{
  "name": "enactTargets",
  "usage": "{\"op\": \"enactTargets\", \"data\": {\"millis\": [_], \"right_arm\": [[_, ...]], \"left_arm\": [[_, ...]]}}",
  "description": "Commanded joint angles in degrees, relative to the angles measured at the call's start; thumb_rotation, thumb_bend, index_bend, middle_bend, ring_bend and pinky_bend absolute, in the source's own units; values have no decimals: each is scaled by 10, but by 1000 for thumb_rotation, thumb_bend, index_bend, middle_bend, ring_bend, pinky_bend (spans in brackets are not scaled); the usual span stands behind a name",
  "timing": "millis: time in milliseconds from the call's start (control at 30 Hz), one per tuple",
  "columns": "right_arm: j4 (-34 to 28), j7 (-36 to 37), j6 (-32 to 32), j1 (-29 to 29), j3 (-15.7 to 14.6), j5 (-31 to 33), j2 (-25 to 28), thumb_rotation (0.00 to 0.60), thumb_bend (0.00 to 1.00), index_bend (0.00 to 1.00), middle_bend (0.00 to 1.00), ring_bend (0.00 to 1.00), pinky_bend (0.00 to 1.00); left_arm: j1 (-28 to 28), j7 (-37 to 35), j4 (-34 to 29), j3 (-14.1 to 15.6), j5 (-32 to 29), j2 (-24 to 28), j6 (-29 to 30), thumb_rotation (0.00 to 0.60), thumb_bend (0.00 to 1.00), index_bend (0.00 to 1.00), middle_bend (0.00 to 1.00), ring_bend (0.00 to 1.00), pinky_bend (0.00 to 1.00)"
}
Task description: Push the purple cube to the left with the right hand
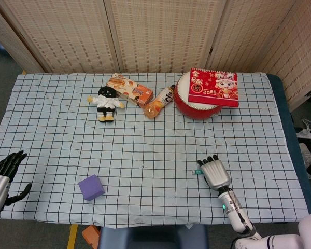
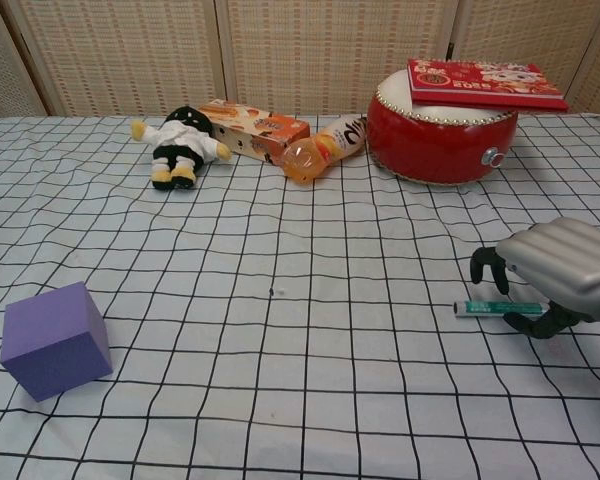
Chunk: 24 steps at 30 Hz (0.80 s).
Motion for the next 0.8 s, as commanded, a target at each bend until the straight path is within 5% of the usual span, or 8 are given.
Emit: {"op": "enactTargets", "data": {"millis": [33,233,333,533,800], "right_arm": [[-14,9,31,-23,1,-26,16,600,286,36,189,174,223],[-95,80,130,-77,-2,-118,101,600,202,0,91,79,173],[-117,119,176,-110,-15,-161,151,600,194,0,18,9,64],[-39,224,259,-201,-32,-205,171,600,191,0,0,0,0],[1,247,235,-219,7,-203,167,600,190,0,0,0,0]], "left_arm": [[0,1,0,0,-3,1,-2,600,364,0,0,0,128],[2,11,-6,-3,-17,5,-8,600,362,0,0,0,153],[5,30,-12,-4,-34,8,-16,600,364,0,0,0,150],[4,89,-35,-8,-67,10,-40,600,367,0,0,0,141],[13,138,-45,-13,-72,-3,-21,600,388,0,0,0,138]]}}
